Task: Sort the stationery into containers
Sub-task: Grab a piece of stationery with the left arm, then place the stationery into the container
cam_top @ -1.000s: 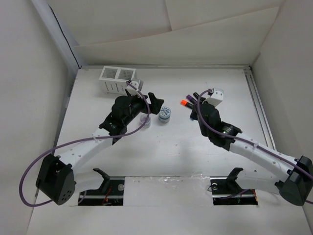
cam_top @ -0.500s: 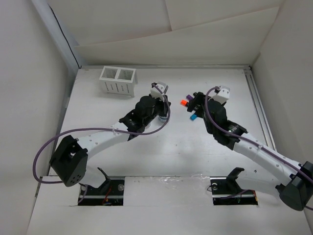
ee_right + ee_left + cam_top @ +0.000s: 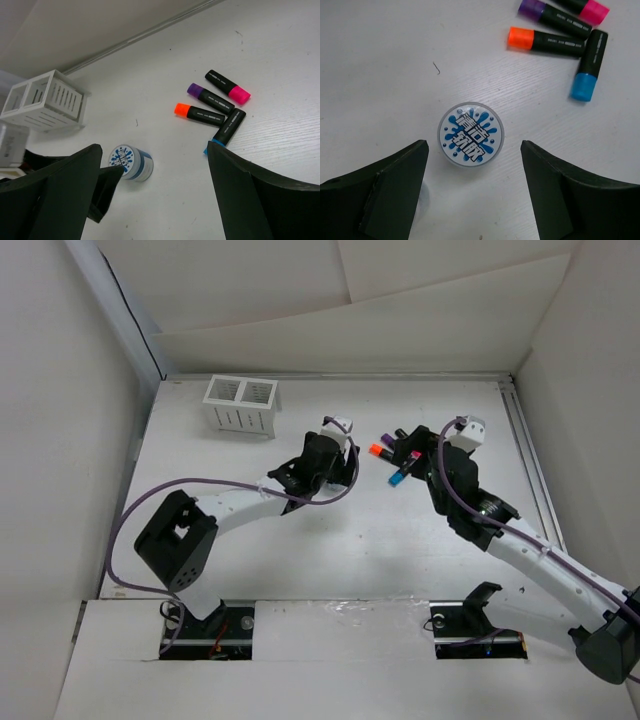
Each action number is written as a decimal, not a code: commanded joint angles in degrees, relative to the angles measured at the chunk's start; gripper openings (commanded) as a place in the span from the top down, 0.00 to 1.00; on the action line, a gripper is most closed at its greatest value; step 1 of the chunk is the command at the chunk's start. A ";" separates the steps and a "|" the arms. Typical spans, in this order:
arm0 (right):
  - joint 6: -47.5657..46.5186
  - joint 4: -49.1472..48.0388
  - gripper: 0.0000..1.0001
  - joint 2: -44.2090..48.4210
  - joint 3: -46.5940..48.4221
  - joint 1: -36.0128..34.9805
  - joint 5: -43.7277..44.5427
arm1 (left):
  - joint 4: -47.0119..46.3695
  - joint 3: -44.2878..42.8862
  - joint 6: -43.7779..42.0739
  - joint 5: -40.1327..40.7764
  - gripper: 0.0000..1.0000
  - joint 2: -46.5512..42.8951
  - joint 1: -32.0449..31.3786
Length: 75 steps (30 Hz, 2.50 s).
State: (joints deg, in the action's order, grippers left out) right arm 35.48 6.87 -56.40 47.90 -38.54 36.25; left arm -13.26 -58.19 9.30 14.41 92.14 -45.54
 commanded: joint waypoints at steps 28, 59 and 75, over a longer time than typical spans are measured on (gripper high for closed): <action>-0.50 -1.95 0.03 0.24 0.18 0.75 -4.17 | 3.24 -8.68 -1.57 4.22 0.50 12.53 -0.34; -1.73 -2.48 0.03 -0.11 0.18 0.14 -7.86 | 13.86 -44.88 14.17 -3.96 0.66 13.23 36.39; -2.26 -2.48 0.03 -0.64 0.18 -0.39 -9.53 | 21.25 -50.36 9.69 4.04 0.66 19.92 39.39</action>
State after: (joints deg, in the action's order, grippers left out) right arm 34.06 6.42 -56.90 47.00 -38.39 27.68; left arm 11.38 -107.07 20.36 14.92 115.13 -6.81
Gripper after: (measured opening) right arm 0.968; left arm 0.586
